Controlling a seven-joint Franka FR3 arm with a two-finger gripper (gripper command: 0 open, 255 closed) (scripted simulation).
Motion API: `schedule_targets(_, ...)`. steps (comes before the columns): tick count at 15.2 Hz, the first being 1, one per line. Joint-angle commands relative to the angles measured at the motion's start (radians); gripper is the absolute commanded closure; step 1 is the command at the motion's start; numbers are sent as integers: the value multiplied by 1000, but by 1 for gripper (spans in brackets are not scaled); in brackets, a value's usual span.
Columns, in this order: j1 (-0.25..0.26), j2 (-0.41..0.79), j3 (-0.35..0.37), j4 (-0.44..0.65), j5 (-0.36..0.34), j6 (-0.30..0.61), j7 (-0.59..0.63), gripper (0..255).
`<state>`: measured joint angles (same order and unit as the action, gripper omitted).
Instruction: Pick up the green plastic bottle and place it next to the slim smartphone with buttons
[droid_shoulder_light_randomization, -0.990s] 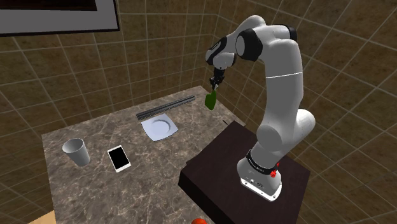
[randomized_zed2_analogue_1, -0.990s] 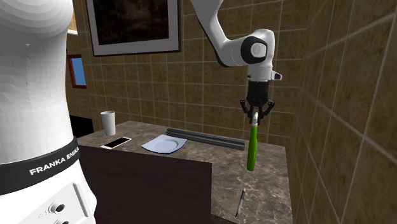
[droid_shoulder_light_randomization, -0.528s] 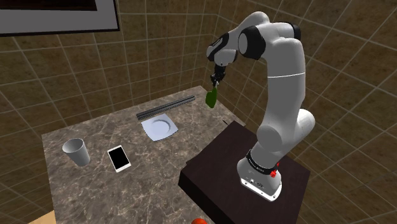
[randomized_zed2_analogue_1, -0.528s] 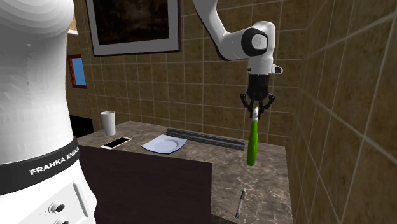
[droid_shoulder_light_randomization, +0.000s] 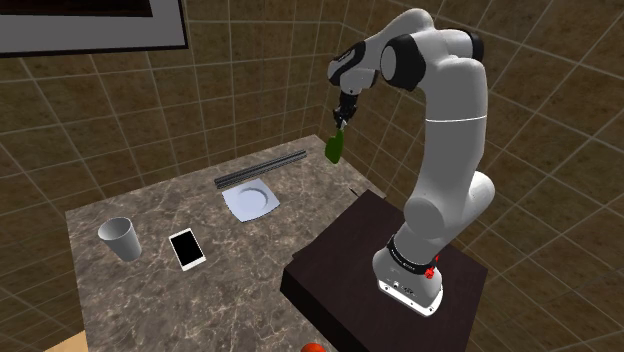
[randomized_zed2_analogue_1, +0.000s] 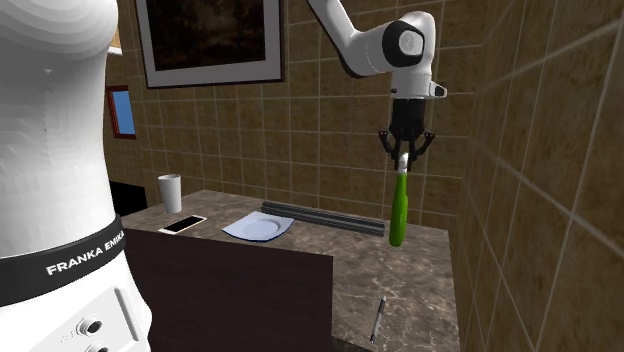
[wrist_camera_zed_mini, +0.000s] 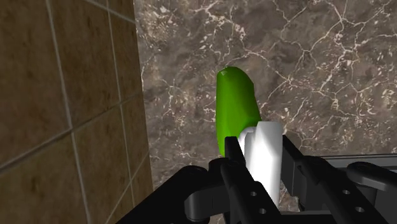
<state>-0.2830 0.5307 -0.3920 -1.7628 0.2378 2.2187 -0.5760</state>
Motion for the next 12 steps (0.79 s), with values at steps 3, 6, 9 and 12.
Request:
schedule_targets(3,7,-32,-9,11,-15,-41,10,255)
schedule_targets(6,11,-53,-16,21,-26,-71,16,255)
schedule_targets(9,14,-73,-21,34,-36,-103,22,255)
schedule_targets(12,17,-91,-26,49,-45,-135,28,255)
